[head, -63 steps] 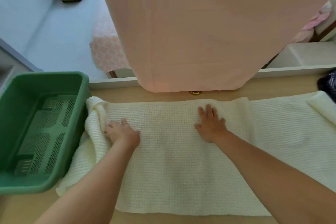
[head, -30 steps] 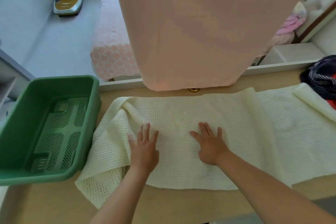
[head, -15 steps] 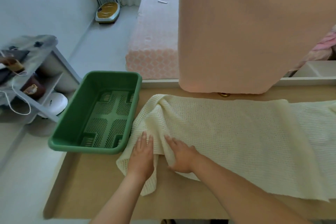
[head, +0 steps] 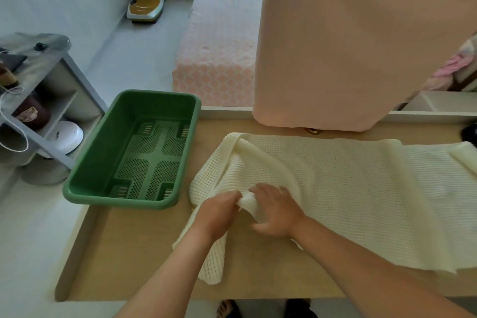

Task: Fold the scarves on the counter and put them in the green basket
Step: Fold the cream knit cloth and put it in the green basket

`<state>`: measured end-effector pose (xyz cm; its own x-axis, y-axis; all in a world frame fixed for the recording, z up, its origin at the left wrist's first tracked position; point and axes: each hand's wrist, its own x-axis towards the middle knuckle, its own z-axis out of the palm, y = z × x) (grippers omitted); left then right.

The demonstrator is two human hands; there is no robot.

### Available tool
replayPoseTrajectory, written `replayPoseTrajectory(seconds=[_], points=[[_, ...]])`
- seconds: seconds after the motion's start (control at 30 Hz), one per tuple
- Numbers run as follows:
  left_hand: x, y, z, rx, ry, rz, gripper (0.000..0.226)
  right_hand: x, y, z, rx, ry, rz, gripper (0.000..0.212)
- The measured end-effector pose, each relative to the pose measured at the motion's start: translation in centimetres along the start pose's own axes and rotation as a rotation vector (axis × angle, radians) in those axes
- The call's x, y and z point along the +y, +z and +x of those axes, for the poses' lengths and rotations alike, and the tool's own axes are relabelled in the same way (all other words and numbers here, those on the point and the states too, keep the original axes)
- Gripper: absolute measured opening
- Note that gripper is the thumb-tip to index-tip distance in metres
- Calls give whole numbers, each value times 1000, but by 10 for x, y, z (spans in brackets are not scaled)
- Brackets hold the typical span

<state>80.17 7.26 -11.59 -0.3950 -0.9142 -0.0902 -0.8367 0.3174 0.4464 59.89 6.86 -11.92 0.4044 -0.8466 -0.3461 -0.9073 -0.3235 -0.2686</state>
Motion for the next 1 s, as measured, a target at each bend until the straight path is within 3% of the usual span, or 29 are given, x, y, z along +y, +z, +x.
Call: replayPoseTrajectory(seconds=[0.03, 0.1, 0.17, 0.23, 0.27, 0.37, 0.47, 0.6, 0.7, 0.83, 0.9, 1.0], points=[[5, -2, 2, 14, 18, -46, 18, -9, 1, 1, 38, -33, 53, 86], [8, -6, 3, 25, 15, -99, 21, -17, 2, 1, 123, -13, 188, 53], [4, -11, 0, -26, -63, -14, 39, -9, -2, -1, 205, 39, 306, 23], [-6, -13, -6, -150, -222, 168, 70, 7, -9, -3, 282, 61, 331, 21], [-8, -15, -8, -231, -308, 246, 71, 17, -13, -4, 322, 64, 318, 21], [5, -29, -5, -385, -438, 390, 30, 45, -25, -10, 404, 84, 224, 19], [38, -47, 19, -224, -376, 476, 16, 67, -34, -24, 446, 77, 140, 17], [86, -66, 78, 225, -213, 306, 20, 88, -39, -47, 70, 62, -52, 30], [132, -66, 114, 242, -68, 11, 27, 108, -43, -60, -119, 108, 234, 51], [190, -40, 131, 24, 196, -89, 44, 137, -66, -71, 88, 264, 727, 66], [203, -17, 133, -71, 218, -150, 48, 149, -77, -75, 215, 258, 920, 78], [202, 13, 131, -24, 164, -239, 48, 160, -80, -79, 211, 214, 970, 90]])
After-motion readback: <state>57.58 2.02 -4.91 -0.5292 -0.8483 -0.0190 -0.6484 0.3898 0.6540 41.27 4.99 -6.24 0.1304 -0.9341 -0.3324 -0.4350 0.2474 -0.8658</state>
